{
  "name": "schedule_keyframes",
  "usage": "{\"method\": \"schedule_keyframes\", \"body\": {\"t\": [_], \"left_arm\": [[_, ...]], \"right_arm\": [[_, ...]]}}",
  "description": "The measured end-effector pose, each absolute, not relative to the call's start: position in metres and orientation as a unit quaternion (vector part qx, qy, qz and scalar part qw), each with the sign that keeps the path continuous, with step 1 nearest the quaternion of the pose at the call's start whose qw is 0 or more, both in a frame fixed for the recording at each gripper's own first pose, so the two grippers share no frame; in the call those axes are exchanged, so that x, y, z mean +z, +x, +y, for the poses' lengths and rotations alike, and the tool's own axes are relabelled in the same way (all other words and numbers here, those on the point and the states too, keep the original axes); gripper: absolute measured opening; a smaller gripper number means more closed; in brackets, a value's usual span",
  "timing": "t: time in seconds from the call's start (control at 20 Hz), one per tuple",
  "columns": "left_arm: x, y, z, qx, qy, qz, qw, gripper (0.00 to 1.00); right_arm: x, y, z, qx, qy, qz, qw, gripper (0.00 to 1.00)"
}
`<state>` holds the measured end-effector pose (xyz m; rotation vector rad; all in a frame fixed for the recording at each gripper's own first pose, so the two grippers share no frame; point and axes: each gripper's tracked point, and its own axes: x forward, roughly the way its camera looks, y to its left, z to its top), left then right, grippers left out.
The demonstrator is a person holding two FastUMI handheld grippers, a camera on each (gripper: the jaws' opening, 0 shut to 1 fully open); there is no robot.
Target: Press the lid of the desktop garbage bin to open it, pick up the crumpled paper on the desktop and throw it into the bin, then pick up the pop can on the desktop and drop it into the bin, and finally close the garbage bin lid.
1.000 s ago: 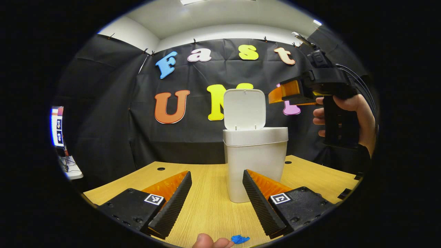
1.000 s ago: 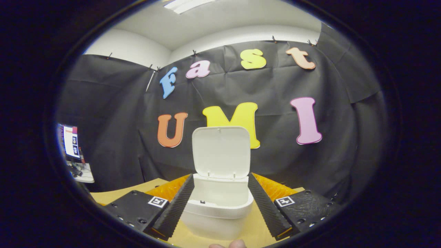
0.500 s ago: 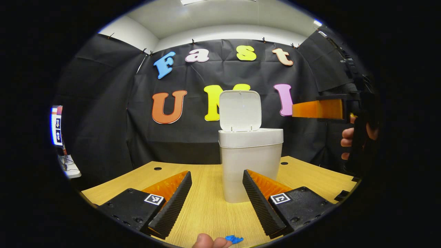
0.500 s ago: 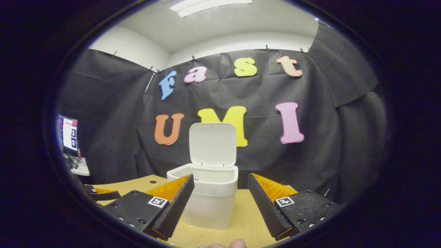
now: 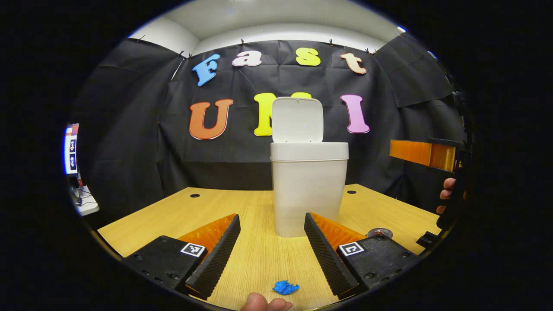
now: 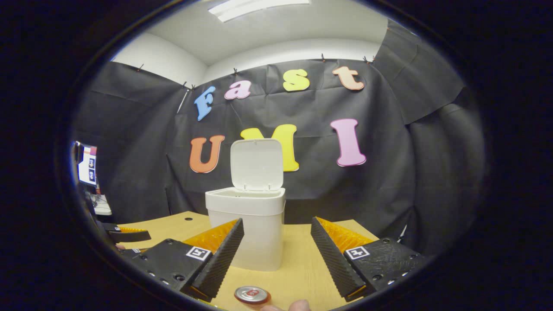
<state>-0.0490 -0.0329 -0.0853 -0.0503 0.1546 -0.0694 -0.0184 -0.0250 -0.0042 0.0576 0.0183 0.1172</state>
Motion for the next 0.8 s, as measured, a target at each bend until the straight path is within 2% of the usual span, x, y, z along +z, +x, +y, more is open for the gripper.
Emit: {"method": "schedule_keyframes", "body": {"t": [0.8], "left_arm": [[-0.212,-0.099,-0.043,-0.022,-0.049,0.200,0.978,0.97]], "right_arm": [[-0.068,-0.048,-0.042,0.057,0.037,0.042,0.997,0.97]]}}
